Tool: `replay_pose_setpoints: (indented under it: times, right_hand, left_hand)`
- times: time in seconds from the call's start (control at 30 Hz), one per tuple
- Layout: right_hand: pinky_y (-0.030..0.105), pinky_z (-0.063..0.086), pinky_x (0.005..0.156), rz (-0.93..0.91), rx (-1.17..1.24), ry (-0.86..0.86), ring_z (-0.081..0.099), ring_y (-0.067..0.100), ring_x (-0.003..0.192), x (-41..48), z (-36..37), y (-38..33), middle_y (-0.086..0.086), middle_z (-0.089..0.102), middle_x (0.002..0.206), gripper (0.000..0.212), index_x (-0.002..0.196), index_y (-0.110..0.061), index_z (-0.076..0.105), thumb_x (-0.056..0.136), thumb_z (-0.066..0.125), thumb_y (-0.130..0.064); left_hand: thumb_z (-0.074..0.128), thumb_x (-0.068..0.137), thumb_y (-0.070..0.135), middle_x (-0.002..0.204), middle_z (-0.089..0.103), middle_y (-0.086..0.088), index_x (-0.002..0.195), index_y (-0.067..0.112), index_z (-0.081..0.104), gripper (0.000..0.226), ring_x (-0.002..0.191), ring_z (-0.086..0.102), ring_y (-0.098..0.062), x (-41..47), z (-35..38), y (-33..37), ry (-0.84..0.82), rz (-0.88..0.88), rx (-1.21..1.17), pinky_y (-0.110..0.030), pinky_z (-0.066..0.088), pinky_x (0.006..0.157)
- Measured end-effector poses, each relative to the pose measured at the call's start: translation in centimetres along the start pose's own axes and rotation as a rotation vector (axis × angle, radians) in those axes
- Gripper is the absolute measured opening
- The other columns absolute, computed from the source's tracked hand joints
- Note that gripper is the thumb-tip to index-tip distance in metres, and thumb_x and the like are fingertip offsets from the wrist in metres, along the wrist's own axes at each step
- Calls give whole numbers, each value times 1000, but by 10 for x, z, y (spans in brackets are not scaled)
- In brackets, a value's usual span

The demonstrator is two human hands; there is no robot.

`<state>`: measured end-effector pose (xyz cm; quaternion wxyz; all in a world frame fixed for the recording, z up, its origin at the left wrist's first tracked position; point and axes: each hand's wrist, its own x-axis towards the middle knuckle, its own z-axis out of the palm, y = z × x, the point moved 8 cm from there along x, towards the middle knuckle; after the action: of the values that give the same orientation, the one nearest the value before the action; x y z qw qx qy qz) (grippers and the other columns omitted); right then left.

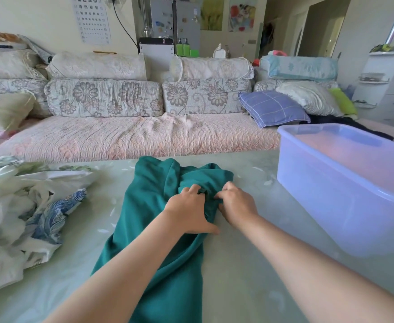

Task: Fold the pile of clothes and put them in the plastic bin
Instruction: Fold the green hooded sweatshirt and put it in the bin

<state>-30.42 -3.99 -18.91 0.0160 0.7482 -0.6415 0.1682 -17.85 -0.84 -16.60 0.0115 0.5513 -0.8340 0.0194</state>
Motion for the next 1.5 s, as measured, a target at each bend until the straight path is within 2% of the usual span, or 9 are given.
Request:
replay_pose_setpoints:
  times: [0.2, 0.33, 0.53, 0.63, 0.8, 0.93, 1.07, 1.27, 1.5]
  right_hand:
    - [22, 38, 79, 96, 503, 347, 62, 23, 98, 32, -52, -19, 3, 63, 108, 23, 101, -20, 76, 90, 60, -9]
    - [0, 27, 91, -121, 629, 363, 55, 19, 121, 56, -72, -75, 8, 62, 122, 18, 97, -11, 76, 87, 64, -2]
    - [16, 20, 112, -372, 620, 7, 20, 3, 147, 82, -34, -148, -2, 5, 167, 50, 139, -28, 54, 95, 59, -7]
    - [31, 33, 113, -251, 576, 313, 42, 20, 136, 81, -25, -129, 13, 24, 160, 46, 134, -16, 56, 91, 59, -1]
    - [52, 25, 116, 41, 369, 87, 29, 26, 146, 98, 24, -101, 7, 31, 158, 61, 149, -28, 39, 94, 53, -49]
    - [43, 8, 123, -39, 487, -198, 6, 20, 153, 102, 40, -129, 4, 8, 167, 62, 157, -36, 23, 100, 34, -58]
    - [50, 3, 122, -134, 279, -240, -4, 20, 154, 109, 45, -149, 1, -2, 168, 66, 156, -46, 12, 96, 31, -68]
    - [57, 0, 120, -218, 131, -325, -8, 20, 154, 123, 49, -163, -2, -7, 167, 74, 155, -50, 7, 91, 37, -73]
    - [56, 1, 121, -166, 332, -326, 2, 19, 154, 143, 65, -170, -2, 13, 167, 68, 158, -35, 13, 96, 41, -45]
  left_hand:
    - [49, 61, 80, 119, 54, 3, 121, 27, 54, 81, 114, 44, -23, -1, -47, -16, 319, -175, 103, -37, 31, 95]
    - [59, 75, 33, 95, 61, 1, 96, 19, 57, 25, 91, 56, -23, -6, -61, -68, 244, -351, -375, -31, 42, 73]
    - [48, 66, -5, 75, 57, -14, 81, 6, 58, 22, 63, 55, -27, -32, -8, -163, -13, -755, -1295, -26, 52, 56]
    - [37, 70, -10, 101, 64, -22, 101, -2, 62, 41, 85, 63, -33, -47, 21, -190, -135, -802, -1420, -35, 60, 72]
    - [49, 47, 6, 86, 56, -19, 100, -2, 58, 55, 73, 51, -28, -43, -5, -204, -163, -720, -1031, -34, 45, 67]
    - [59, 85, 27, 106, 57, -9, 144, 23, 28, 68, 88, 58, -26, -24, -21, -194, 10, -667, -973, -31, 46, 76]
    - [64, 86, 15, 110, 62, -4, 145, 35, 38, 67, 91, 64, -24, -14, -20, -201, 177, -512, -853, -33, 55, 81]
    - [63, 86, 30, 117, 62, -6, 144, 25, 35, 64, 93, 62, -18, -24, -4, -229, -246, -576, -503, -29, 50, 78]
    - [40, 96, 18, 153, 36, 0, 148, 22, 37, 52, 142, 28, -22, 52, -28, -204, 299, -235, -373, -42, 24, 116]
